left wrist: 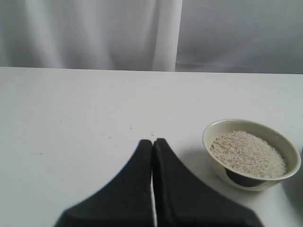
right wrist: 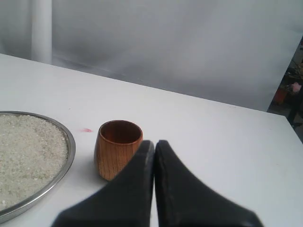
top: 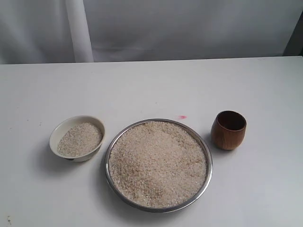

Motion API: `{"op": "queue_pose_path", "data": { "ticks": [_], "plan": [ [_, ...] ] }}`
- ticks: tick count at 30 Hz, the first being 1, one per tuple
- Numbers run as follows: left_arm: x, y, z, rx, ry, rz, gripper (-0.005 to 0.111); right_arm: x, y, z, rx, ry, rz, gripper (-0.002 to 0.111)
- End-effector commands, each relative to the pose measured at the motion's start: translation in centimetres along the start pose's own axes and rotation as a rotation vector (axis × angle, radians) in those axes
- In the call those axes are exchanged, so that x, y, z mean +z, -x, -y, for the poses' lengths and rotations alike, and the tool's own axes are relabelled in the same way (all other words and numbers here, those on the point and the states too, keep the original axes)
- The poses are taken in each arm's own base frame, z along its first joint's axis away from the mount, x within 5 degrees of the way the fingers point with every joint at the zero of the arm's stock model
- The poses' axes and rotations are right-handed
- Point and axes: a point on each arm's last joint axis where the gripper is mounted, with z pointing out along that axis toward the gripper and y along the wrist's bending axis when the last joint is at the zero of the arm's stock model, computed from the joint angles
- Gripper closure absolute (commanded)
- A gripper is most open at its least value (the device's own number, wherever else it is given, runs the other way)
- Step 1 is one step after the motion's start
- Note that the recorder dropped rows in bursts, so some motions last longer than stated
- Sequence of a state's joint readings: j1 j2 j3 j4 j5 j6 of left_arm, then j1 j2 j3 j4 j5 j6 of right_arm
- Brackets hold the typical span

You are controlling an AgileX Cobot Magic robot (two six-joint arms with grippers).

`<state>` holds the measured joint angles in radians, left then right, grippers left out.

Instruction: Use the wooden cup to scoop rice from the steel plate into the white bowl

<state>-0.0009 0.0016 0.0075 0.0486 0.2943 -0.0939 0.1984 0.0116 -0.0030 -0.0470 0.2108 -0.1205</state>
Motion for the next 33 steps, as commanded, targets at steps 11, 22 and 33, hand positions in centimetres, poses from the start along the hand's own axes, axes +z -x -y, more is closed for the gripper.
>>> {"op": "queue_pose_path", "data": {
  "ticks": [11,22,33],
  "plan": [
    [-0.1,0.3,0.1,-0.006,-0.006,0.019,0.107,0.0,-0.1,0.0,0.008,-0.002,0.001,0.108],
    [-0.1,0.3,0.1,-0.006,-0.006,0.019,0.107,-1.5,4.8,0.6,0.000,-0.074,0.569,0.108],
    [-0.1,0.3,0.1,-0.006,-0.006,0.019,0.107,-1.2,5.3,1.0,0.089,-0.076,0.556,0.108]
  ]
}}
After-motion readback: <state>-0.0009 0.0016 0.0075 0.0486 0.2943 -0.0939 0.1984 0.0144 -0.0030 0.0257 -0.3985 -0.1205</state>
